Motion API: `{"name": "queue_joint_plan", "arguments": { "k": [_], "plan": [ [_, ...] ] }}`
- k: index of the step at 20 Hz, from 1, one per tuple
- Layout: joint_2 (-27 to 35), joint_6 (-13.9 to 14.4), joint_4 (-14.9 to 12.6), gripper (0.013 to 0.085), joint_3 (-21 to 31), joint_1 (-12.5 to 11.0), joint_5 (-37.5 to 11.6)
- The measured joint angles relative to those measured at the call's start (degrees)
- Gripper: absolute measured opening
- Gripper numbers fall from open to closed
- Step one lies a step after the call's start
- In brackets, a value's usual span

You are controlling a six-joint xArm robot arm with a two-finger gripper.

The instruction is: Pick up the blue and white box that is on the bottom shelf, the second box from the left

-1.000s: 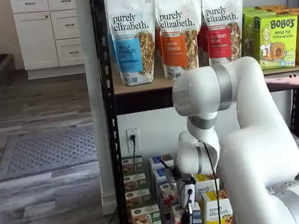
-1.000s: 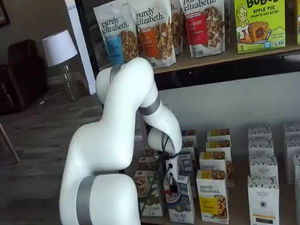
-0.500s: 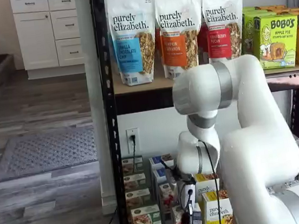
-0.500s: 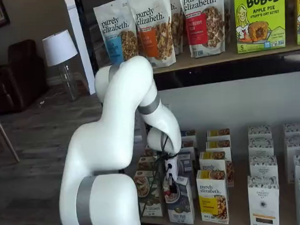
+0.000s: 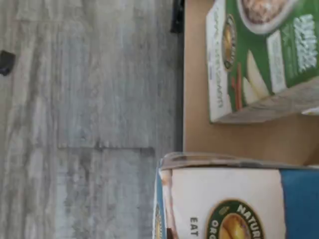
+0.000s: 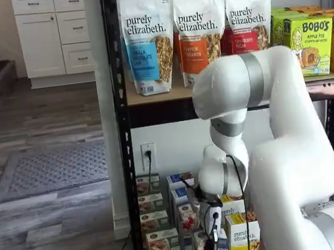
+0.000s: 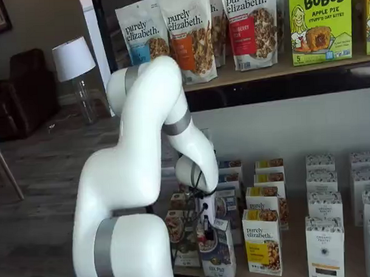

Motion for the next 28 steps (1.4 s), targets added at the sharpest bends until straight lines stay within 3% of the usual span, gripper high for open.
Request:
{"name": "queue_joint_plan", "arguments": {
  "k": [4,10,16,28],
  "plan": [
    [-5.2,-0.9,1.7,0.045,6.2,0.9,-0.5],
    [-14.0,1.8,0.3,0.045,15.0,2.2,0.7],
    [-21.6,4.3,-0.6,0.045,20.5,3.5,3.0],
    [-40.1,16.1,-9.2,0.045,29.4,6.3,11.5]
  ]
}}
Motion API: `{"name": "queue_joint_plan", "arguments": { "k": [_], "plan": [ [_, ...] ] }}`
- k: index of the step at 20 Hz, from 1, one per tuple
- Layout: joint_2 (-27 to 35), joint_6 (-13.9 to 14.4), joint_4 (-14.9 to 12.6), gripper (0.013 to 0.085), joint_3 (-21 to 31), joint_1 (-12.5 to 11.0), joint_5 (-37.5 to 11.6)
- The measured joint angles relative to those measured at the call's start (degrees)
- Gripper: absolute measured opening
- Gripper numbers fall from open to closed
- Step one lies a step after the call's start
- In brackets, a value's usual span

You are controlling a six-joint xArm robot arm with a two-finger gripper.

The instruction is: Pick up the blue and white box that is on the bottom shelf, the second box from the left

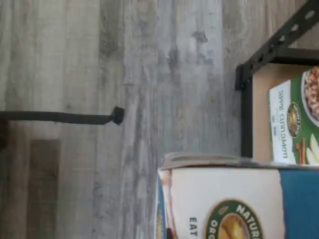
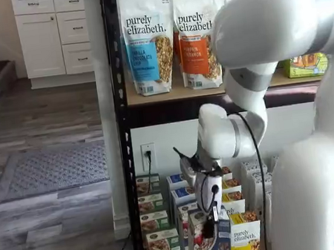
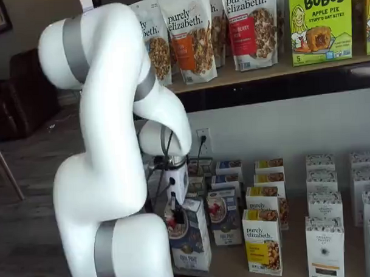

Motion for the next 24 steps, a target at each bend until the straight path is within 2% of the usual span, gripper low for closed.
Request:
{"name": "queue_joint_plan", "arguments": {
  "k": [9,15,24],
  "plan": [
    [-13.8,4.9,-3.7,0.045,2.9,0.6,11.0],
    [-22.1,5.2,-4.0,0.045,3.2,-0.5,19.1],
    [-27.1,5.4,-4.3,0.045,1.9,-1.2,26.5]
  ]
}}
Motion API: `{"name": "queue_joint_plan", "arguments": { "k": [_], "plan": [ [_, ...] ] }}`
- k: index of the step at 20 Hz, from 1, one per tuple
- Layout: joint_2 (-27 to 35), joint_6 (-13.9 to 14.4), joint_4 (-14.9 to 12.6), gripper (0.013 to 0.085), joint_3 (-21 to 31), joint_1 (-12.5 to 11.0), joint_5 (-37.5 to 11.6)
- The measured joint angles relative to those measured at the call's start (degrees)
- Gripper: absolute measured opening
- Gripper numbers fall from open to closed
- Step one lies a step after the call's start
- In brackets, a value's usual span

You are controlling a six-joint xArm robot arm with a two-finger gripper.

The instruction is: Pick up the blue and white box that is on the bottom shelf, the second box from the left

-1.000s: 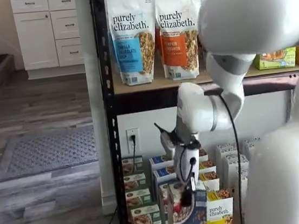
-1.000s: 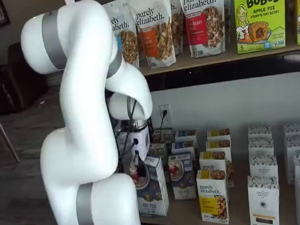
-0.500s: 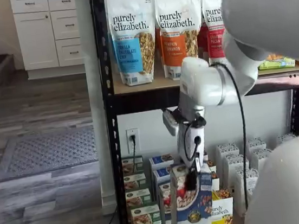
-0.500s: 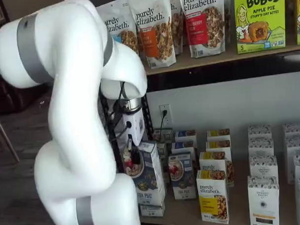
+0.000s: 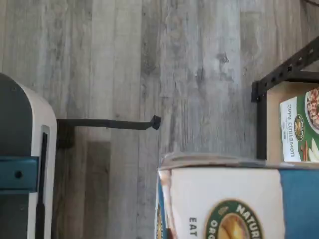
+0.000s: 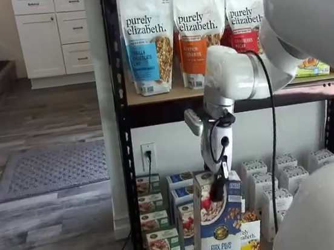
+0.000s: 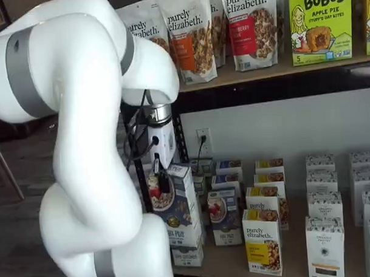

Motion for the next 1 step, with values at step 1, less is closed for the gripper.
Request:
{"name": "queue_joint_plan", "arguments": {
  "k": [1],
  "plan": [
    [-0.3,0.1,0.0,0.045,-0.1,0.0,0.5]
  ]
}}
